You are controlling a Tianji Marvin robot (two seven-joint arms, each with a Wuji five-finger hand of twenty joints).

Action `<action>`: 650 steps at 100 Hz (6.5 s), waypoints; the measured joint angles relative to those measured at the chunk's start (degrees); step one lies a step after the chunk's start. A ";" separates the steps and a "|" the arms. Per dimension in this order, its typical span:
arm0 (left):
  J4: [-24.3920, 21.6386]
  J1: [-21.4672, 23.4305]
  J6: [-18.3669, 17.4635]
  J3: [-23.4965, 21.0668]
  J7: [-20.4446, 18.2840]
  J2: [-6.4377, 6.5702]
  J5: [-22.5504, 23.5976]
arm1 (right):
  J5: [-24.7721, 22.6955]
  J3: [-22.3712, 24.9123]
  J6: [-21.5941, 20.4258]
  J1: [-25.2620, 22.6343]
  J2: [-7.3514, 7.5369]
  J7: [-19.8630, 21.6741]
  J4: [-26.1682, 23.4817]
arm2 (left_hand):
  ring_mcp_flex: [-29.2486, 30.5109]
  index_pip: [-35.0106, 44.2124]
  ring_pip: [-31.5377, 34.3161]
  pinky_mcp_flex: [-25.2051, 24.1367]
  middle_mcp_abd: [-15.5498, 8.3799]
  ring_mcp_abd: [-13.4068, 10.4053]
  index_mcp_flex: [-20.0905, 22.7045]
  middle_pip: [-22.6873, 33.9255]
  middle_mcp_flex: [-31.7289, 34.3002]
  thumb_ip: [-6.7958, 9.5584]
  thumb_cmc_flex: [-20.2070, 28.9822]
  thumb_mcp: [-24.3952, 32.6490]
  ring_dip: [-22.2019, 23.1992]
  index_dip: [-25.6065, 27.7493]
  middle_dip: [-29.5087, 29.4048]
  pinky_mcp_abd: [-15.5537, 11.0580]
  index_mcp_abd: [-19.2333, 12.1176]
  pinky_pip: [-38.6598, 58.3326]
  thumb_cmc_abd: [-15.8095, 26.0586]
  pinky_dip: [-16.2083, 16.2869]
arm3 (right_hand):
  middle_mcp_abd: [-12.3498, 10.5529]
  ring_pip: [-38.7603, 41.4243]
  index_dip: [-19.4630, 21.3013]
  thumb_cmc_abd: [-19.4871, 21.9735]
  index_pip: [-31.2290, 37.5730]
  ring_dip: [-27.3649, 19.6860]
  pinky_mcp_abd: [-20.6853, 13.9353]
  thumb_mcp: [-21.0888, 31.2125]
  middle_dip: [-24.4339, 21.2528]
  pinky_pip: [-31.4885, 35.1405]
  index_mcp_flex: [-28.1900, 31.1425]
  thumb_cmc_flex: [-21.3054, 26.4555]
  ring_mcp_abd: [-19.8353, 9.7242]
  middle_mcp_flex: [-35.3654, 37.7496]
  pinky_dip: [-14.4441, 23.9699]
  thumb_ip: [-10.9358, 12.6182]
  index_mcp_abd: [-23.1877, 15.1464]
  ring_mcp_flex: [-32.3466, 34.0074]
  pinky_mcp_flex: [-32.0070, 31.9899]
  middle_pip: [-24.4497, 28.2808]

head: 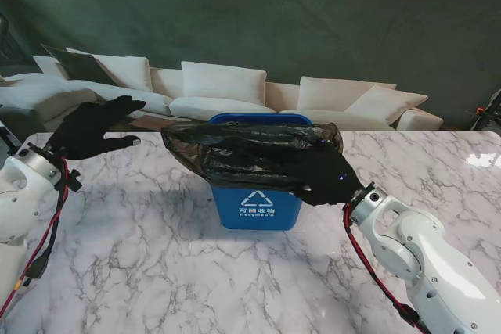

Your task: Fit the garbage bag over the bin

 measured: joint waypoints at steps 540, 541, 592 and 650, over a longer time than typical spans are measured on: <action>1.68 -25.51 -9.03 40.17 -25.62 4.60 -3.60 | 0.56 -3.93 8.77 0.11 0.20 11.04 -6.50 | 6.95 3.75 3.02 3.91 -7.97 -7.36 1.63 10.39 7.97 3.74 6.70 2.59 8.01 10.69 11.48 -7.84 -5.93 6.61 -10.66 -0.04 | 2.13 4.64 -3.40 -2.07 -5.20 2.67 7.24 5.02 -1.43 -1.06 4.60 1.44 2.34 6.00 1.89 -0.46 0.25 4.93 2.15 0.02; 1.75 -25.51 -9.12 40.17 -25.49 4.58 -3.41 | 0.62 -3.93 8.74 0.10 0.20 10.99 -6.50 | 6.95 3.93 3.02 3.90 -7.97 -7.36 1.63 10.42 7.77 3.74 6.70 2.59 8.06 10.57 11.52 -7.84 -5.93 6.61 -10.67 -0.04 | 2.13 4.44 -4.38 -2.03 -5.23 2.67 7.25 5.02 -1.51 -1.06 4.59 1.45 2.42 6.03 1.89 -0.46 0.53 4.94 2.14 0.02; 2.68 -25.39 -6.68 41.10 -24.12 4.40 -4.76 | 1.50 0.85 4.26 -5.62 -0.01 10.45 -10.20 | 15.82 27.58 16.47 10.37 -10.57 -8.08 12.05 11.37 25.68 2.80 13.44 2.19 22.18 25.31 43.29 -8.59 -11.15 19.03 -12.99 3.66 | 6.51 -14.36 -10.51 3.28 -33.02 -4.52 8.70 -10.21 -18.16 -1.64 -0.35 -21.19 7.54 -14.89 2.27 5.79 12.22 -9.20 -2.52 -19.35; 2.50 -26.76 -3.79 42.60 -27.63 4.65 -7.63 | 20.35 4.48 3.96 -9.30 -1.97 10.71 -13.12 | 16.88 34.34 18.94 10.16 -10.09 -7.26 14.52 11.19 27.69 2.81 15.28 3.12 23.75 26.21 44.67 -10.90 -9.85 19.43 -12.99 4.22 | 8.74 -28.29 -11.72 6.09 -32.88 -12.57 13.06 -12.56 -27.28 -9.12 -1.59 -20.02 8.91 -20.52 1.84 5.79 5.64 -13.89 -6.20 -25.71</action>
